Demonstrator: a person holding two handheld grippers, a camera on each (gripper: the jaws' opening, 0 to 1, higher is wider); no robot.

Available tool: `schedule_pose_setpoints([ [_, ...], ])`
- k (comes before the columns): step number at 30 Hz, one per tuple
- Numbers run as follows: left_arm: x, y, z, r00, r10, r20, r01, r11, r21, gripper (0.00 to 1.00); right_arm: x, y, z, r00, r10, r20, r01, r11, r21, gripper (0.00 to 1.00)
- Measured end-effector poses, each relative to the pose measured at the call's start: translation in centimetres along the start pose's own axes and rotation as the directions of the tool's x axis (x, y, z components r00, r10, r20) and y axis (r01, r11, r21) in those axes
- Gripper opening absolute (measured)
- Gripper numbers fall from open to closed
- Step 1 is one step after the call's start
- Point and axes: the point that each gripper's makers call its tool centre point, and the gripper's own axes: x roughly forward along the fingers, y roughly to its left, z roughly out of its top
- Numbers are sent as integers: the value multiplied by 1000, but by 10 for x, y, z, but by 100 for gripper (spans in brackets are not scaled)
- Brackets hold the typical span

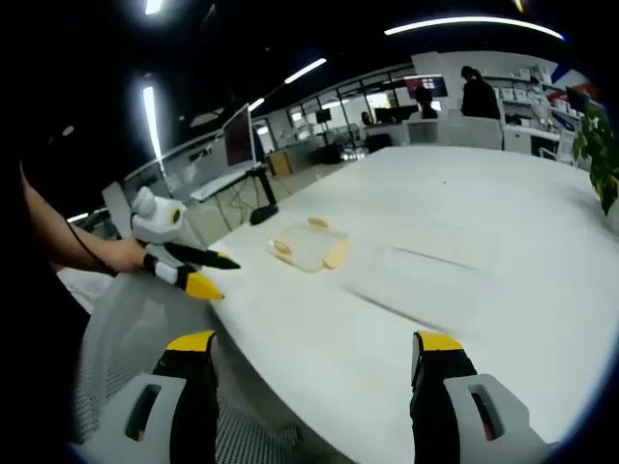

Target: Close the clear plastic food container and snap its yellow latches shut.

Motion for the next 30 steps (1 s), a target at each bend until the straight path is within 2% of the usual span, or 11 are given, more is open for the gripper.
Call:
schedule_pose_setpoints([
  [3,0,0,1,1000,-3,8,3,1000,-16,85,1,1,-6,1000,5,-26,-5,1000,5,83],
  [10,1,-2,2,1000,-11,14,11,1000,-21,89,1,2,-9,999,3,-50,-5,1000,-28,85],
  [28,0,0,-1,1000,3,8,-3,1000,-13,89,0,2,-6,1000,4,-21,-5,1000,-20,86],
  [30,1,-2,-4,1000,1,-7,-1,1000,-11,89,-1,1,-7,1000,-2,-23,1,1000,-21,86],
])
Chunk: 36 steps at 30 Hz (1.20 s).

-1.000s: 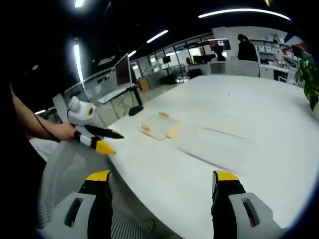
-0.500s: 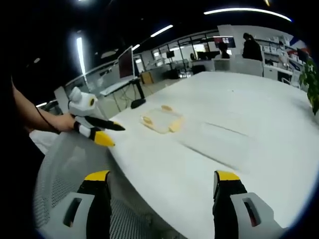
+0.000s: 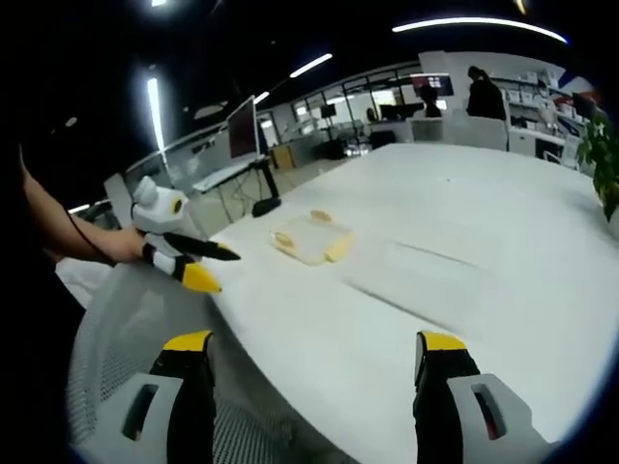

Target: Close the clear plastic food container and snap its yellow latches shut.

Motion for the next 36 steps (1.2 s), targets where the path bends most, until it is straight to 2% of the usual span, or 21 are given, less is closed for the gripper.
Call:
schedule_pose_setpoints([
  [6,0,2,1,1000,0,0,0,1000,4,88,-1,-1,4,1000,-6,17,6,1000,16,86],
  [22,-1,1,1,1000,3,0,-3,1000,1,87,0,1,1,1000,12,6,-12,1000,19,85],
  [30,0,3,0,1000,5,-5,-5,1000,1,86,-3,-3,13,998,7,62,-10,998,58,85],
  [34,-2,3,3,1000,5,16,-5,1000,-13,86,-4,0,12,998,14,59,-17,998,57,83],
  [36,-3,2,9,999,-2,33,2,1000,3,84,-5,4,18,997,34,75,-38,998,51,84],
])
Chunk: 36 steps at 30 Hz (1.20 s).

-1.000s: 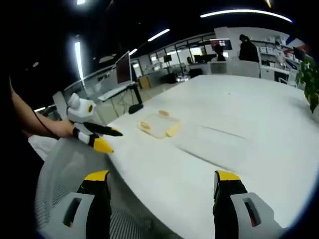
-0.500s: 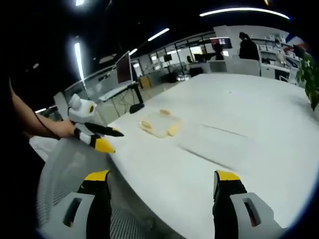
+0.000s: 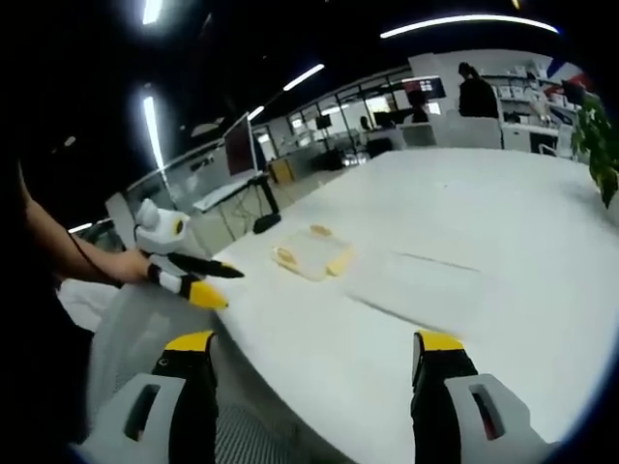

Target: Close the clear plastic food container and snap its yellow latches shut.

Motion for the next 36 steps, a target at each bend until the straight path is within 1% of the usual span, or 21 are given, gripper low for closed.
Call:
schedule_pose_setpoints([
  [2,-1,0,7,1000,-8,15,8,1000,-10,87,-1,0,10,1000,-4,28,4,1000,-23,84],
  [3,-2,0,9,1000,-11,21,11,1000,-11,88,-2,0,15,999,-7,32,8,999,-33,83],
  [5,-6,0,15,999,-11,42,11,1000,5,86,-1,3,22,999,2,51,1,999,-50,83],
  [7,-8,-5,18,998,-33,49,32,999,12,85,-1,7,26,998,7,59,-2,996,-87,81],
  [8,-10,-7,19,998,-40,47,39,999,22,85,-1,9,28,998,11,60,-5,996,-92,80],
  [9,-11,-10,22,997,-47,55,45,998,44,85,0,11,35,996,20,90,-12,996,-91,80],
  [11,-12,-11,25,997,-59,56,56,997,57,84,1,13,38,995,20,100,-11,996,-92,80],
  [13,-12,-12,29,995,-65,70,61,996,60,83,3,13,40,994,13,107,-2,994,-106,79],
  [14,-10,-14,33,993,-83,89,80,996,37,83,5,12,41,994,8,108,5,993,-118,79],
  [16,-9,-15,36,991,-92,96,89,995,33,83,5,11,45,992,0,126,16,992,-126,79],
  [19,-9,-18,37,990,-107,88,102,993,64,83,6,5,46,992,-39,122,54,991,-119,78],
  [20,-11,-19,38,990,-109,88,102,991,87,83,6,4,48,991,-40,126,54,992,-111,78],
  [24,-16,-16,40,990,-109,87,100,990,104,83,11,4,50,990,-50,134,67,990,-125,78],
  [26,-18,-14,41,989,-118,88,107,987,119,82,14,4,52,990,-61,131,79,987,-142,79],
  [28,-19,-11,41,989,-122,87,111,986,128,80,18,8,57,988,-55,144,76,986,-146,78],
  [31,-19,-3,44,987,-130,95,121,988,95,83,26,15,63,990,-37,137,62,981,-184,78],
  [33,-20,0,46,986,-136,94,127,987,102,83,31,18,68,991,-30,129,54,981,-186,78],
  [34,-19,1,47,985,-144,90,134,985,106,83,33,20,71,991,-26,129,48,984,-170,79],
  [35,-17,3,45,986,-150,74,140,982,124,84,35,21,75,991,-22,133,45,984,-170,79],
  [36,-16,6,45,986,-152,63,142,980,137,84,38,23,77,991,-18,132,43,981,-187,78],
])
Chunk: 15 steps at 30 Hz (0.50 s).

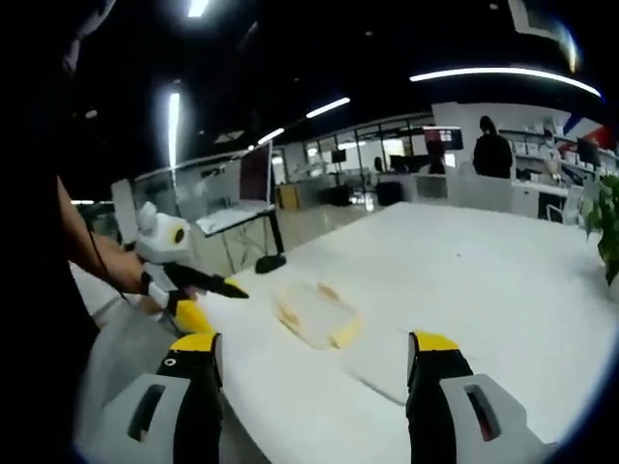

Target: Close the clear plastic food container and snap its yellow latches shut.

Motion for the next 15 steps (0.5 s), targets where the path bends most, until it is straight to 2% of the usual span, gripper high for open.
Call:
schedule_pose_setpoints([
  [1,0,2,0,1000,-5,-5,5,1000,5,84,4,1,1,1000,7,-6,-7,1000,-22,78],
  [5,-2,10,6,1000,-18,-7,18,999,29,83,13,1,5,1000,7,-6,-7,1000,-18,78],
  [15,-8,24,-3,997,-62,-48,65,996,60,83,37,18,4,999,18,-36,-18,1000,-7,78],
])
